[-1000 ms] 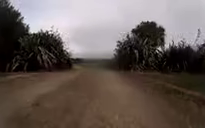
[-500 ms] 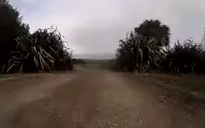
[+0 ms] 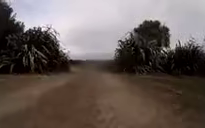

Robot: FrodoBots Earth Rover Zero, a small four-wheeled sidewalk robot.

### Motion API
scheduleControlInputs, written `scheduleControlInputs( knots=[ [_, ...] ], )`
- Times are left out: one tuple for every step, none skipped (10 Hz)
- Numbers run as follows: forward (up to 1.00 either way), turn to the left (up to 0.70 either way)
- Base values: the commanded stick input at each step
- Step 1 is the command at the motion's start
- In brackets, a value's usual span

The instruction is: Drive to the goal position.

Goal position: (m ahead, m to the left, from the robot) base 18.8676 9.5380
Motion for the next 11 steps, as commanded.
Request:
scheduleControlInputs(
  knots=[
    [0.85, -0.33],
    [0.85, -0.33],
    [0.85, -0.25],
    [0.85, -0.10],
    [0.85, 0.00],
    [0.85, 0.00],
    [0.85, 0.00],
    [0.85, 0.00],
    [0.85, 0.00],
    [0.85, -0.06],
    [0.85, -0.11]
  ],
)
